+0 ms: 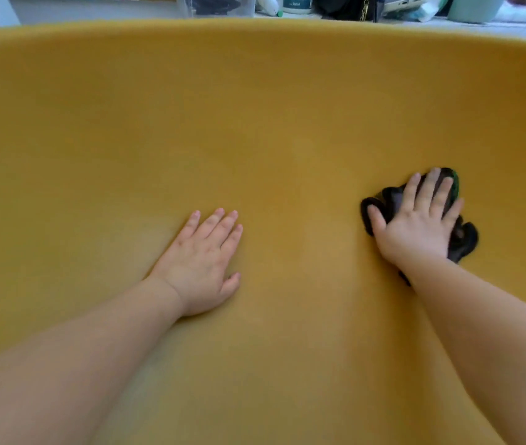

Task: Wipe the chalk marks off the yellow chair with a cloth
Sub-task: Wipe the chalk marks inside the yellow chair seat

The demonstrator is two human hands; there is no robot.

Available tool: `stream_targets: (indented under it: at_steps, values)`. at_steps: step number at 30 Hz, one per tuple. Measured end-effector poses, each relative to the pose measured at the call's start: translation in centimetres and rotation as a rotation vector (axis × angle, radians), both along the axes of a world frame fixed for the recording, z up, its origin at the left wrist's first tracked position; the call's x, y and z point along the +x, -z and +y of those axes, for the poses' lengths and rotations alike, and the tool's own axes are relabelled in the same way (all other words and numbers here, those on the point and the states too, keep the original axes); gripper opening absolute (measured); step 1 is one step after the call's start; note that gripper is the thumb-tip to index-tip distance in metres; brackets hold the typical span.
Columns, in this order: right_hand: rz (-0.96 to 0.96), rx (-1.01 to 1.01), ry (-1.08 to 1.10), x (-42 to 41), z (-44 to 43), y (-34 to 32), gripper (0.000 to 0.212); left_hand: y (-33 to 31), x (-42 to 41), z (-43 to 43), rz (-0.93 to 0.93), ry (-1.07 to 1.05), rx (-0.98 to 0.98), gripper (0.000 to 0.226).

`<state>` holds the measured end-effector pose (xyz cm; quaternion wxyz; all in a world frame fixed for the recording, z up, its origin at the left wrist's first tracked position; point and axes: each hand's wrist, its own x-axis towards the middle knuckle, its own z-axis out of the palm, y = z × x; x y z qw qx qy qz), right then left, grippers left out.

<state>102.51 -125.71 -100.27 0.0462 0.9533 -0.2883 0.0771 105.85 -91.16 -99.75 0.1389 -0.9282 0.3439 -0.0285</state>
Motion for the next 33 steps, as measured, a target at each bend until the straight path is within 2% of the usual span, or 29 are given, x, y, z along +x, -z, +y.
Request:
stream_targets:
  at_steps: [1,3,5,7,10,12,14,16,18,21,23,25,29,31,33]
  values:
    - [-0.063,0.106,0.026,1.2,3.4,0.8,0.097,-0.4,-0.2,0.4,-0.001,-0.016,0.028,0.095]
    - [-0.098,0.246,-0.059,2.6,10.2,2.3,0.095,-1.5,-0.3,1.5,-0.038,0.006,0.098,0.091]
    - [-0.042,0.273,-0.278,2.2,16.3,3.2,0.09,-2.5,0.1,2.8,-0.095,0.045,0.151,0.078]
    - [0.089,0.266,-0.602,-0.4,20.7,3.4,0.084,-3.7,0.4,4.1,-0.104,0.03,0.231,0.071]
    - [0.278,0.25,-1.077,-6.1,20.9,3.5,0.08,-5.1,0.3,5.4,-0.065,-0.043,0.319,0.073]
    - [0.353,0.185,-1.165,-7.4,16.1,3.3,0.083,-5.0,0.1,5.9,-0.039,-0.068,0.331,0.076]
    - [0.368,0.063,-1.0,-6.1,9.3,2.8,0.092,-5.1,0.0,6.1,-0.016,-0.079,0.321,0.071]
    - [0.286,-0.035,-0.654,-4.0,3.2,1.6,0.101,-5.7,-0.2,5.6,0.006,-0.093,0.324,0.069]
    - [0.157,-0.051,-0.326,-2.4,0.3,1.1,0.102,-6.5,-0.6,5.0,0.02,-0.108,0.338,0.066]
    - [-0.006,0.119,-0.078,0.8,4.1,1.7,0.1,-8.0,-1.3,4.9,0.061,-0.147,0.403,0.059]
    - [-0.073,0.274,-0.045,2.3,9.9,2.2,0.102,-9.2,-2.0,5.6,0.066,-0.158,0.49,0.058]
    - [-0.055,0.314,-0.21,2.6,16.7,2.8,0.1,-10.4,-2.7,7.0,0.078,-0.183,0.623,0.062]
    - [0.111,0.409,-0.79,-0.4,28.5,2.2,0.091,-12.6,-4.0,10.5,0.08,-0.248,0.782,0.063]
    - [0.161,0.428,-1.052,-3.0,29.9,1.7,0.088,-13.6,-4.3,12.3,0.079,-0.277,0.785,0.066]
    - [0.219,0.341,-1.312,-6.1,28.0,1.8,0.087,-14.3,-4.3,13.4,0.074,-0.301,0.759,0.069]
